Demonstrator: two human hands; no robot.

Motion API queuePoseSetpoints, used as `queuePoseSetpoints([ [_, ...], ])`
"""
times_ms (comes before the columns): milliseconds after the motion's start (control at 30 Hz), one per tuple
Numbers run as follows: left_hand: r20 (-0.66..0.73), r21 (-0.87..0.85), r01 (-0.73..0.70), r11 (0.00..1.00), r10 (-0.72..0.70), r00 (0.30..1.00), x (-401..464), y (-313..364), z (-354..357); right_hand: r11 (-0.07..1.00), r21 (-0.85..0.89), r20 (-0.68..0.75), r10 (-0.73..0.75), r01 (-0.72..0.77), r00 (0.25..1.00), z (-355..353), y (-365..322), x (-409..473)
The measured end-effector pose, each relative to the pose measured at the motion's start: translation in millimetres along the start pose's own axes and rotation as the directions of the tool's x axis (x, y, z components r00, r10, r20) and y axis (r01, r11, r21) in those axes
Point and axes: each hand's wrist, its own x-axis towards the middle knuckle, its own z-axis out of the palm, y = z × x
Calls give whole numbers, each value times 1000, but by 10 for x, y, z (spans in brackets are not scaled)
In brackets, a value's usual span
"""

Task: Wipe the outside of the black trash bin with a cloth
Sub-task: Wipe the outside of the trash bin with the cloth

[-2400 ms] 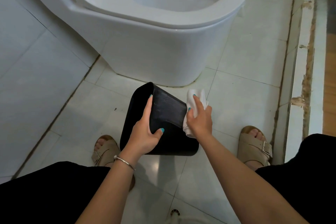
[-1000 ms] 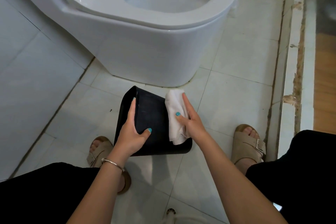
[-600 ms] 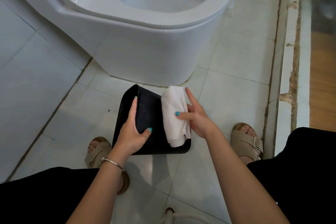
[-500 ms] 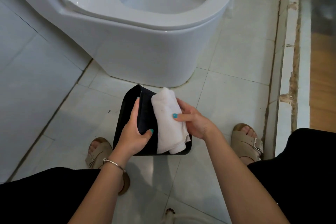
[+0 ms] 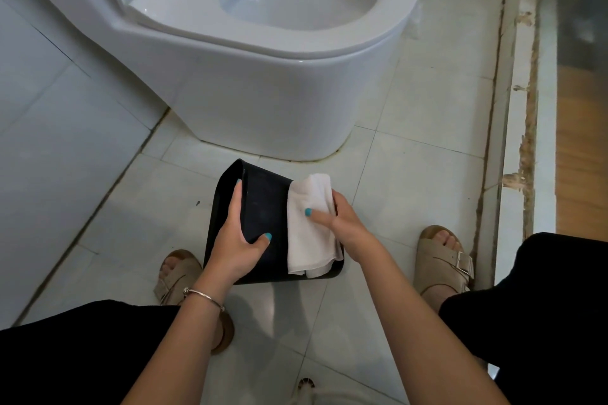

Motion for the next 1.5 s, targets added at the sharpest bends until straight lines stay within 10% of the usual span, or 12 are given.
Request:
queuePoseSetpoints([
  [433, 28, -12, -17, 1000, 18, 999, -3, 45, 14, 820, -553, -324, -375, 148, 868, 413, 298, -83],
  [933, 86, -39, -57, 998, 60, 994, 32, 95, 64, 782, -512, -170, -498, 356, 850, 579, 79, -42],
  [1300, 81, -33, -58, 998, 61, 995, 66, 54, 31, 908, -418, -420, -228, 35, 878, 188, 417, 115],
  [1500, 97, -85, -72, 994, 80, 992, 51, 77, 103, 802, -527, -251, -462, 280, 851, 473, 74, 33],
])
